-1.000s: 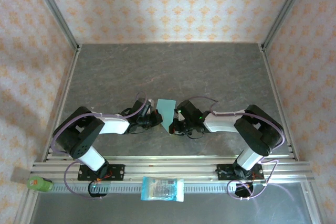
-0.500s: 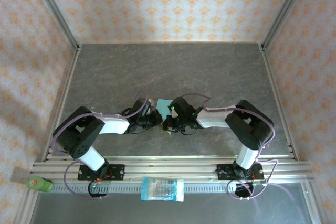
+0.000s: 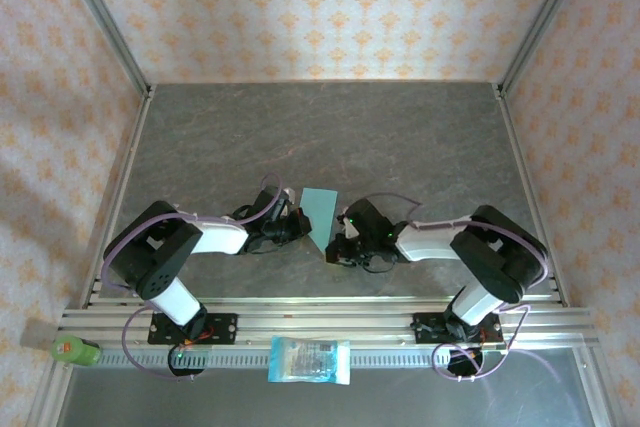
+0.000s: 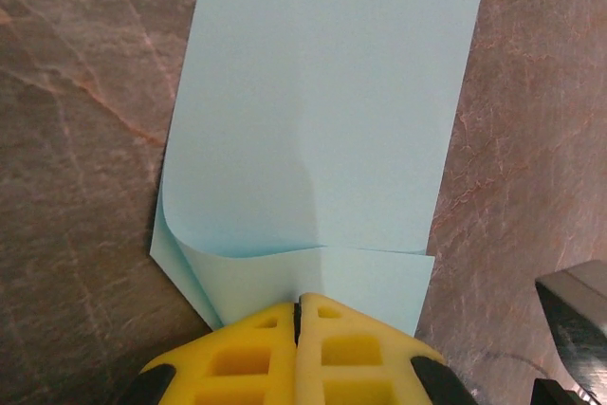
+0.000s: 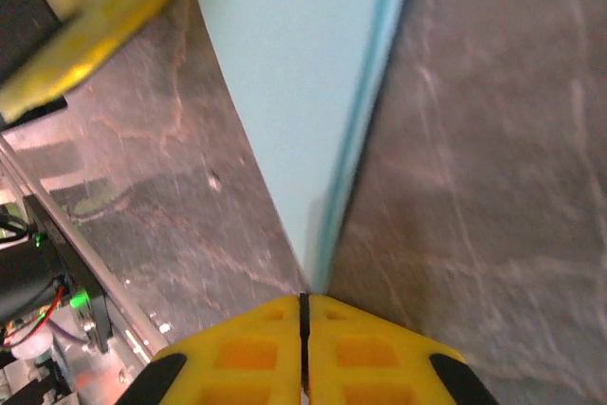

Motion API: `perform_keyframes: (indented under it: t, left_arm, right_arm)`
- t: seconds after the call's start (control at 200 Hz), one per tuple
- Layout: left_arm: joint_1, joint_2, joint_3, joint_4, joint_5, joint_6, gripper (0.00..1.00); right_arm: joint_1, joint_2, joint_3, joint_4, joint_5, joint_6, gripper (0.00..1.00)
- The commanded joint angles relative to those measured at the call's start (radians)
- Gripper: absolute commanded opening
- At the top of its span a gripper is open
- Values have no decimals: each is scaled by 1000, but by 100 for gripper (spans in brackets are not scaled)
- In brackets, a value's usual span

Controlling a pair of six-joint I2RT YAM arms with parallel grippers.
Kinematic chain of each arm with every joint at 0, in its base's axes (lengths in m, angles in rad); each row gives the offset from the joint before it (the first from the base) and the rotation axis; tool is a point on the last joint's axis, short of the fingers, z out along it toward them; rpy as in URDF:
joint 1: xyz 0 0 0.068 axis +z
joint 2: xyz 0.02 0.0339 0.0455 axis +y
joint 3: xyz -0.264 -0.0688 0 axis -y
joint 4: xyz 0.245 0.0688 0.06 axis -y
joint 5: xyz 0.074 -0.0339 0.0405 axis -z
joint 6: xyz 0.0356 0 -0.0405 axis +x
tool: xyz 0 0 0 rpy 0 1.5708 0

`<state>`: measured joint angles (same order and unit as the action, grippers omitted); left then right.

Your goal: Fold a paper plane with a square sheet of paper (pick it up from the middle)

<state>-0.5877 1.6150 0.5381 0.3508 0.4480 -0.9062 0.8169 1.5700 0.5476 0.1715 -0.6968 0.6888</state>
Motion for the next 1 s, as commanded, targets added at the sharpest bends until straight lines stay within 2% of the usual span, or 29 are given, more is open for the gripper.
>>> perform_keyframes:
  t: [0.0,0.165,0.445,0.636,0.846,0.996]
  left_arm:
    - [2,42,-21,-69,-37,16,0]
    - [2,31,-20,-75,-44,14,0]
    - [2,36,-8,-76,-36,16,0]
    - [2,23,9,-91,-37,31,0]
    - [1,-50,103,-219,-67,100,0]
    - [-8,-91,103,-180,-16,83,0]
  right_arm:
    - [-23,-71,-23,-38,-33,26,7]
    - [-34,-113,46,-7,-26,53,4]
    - [-36,127,214,20,25,60,3]
    - [-47,191,171,-62,95,17,1]
    - [-57,165,85,-43,89,14,0]
    - [-71,158,81,-44,76,5,0]
